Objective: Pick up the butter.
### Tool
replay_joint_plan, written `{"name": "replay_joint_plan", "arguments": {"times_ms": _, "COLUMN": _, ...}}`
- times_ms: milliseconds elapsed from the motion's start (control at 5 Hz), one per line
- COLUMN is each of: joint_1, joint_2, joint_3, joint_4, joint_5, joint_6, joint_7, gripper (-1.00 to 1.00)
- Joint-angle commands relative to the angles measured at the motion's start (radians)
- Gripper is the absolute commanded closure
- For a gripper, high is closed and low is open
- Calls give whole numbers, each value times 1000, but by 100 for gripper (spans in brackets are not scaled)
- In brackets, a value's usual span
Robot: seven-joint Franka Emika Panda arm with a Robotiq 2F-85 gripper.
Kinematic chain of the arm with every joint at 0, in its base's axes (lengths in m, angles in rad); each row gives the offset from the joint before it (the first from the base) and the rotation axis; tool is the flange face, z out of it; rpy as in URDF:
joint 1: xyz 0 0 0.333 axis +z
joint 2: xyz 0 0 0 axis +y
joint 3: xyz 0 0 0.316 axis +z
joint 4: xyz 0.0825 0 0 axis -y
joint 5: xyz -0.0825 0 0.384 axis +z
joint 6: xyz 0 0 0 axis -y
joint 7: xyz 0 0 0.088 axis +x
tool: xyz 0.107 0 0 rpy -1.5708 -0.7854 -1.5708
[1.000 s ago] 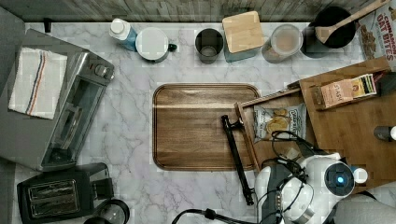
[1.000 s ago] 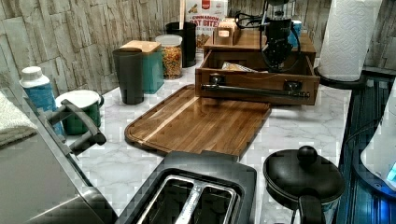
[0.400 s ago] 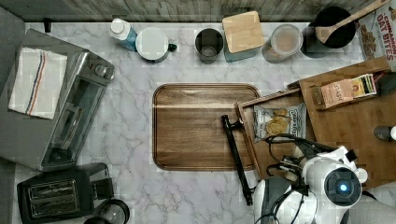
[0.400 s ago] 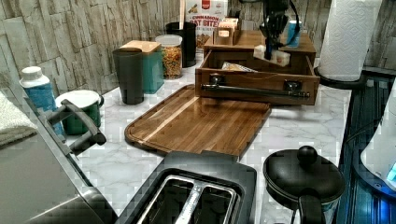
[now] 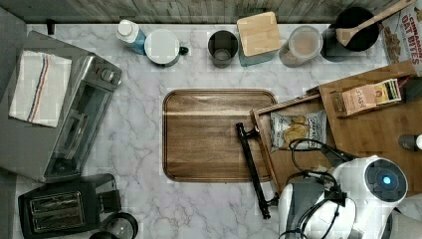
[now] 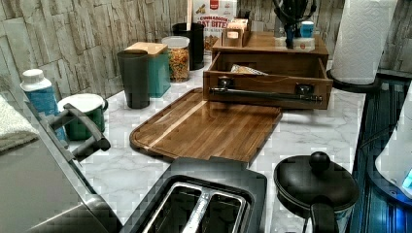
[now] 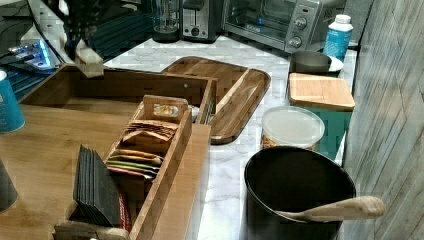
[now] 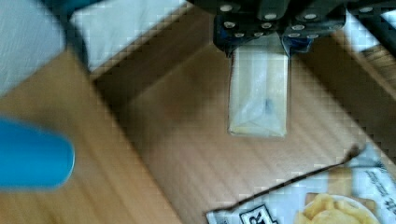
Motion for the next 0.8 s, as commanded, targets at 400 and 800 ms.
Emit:
{"name": "replay_joint_plan", "arguments": {"times_ms": 400, "joint_1": 111, "joint_2": -101, "joint_3": 227, "joint_4": 376, "joint_5": 185, "joint_6": -126, "joint_7": 548, "gripper": 100}}
{"name": "replay_joint_plan", "arguments": {"times_ms": 800, "joint_1": 141, "joint_2": -52, "joint_3": 282, "joint_4": 448, "joint_5": 217, "joint_6": -145, "joint_7": 743, "gripper": 100}}
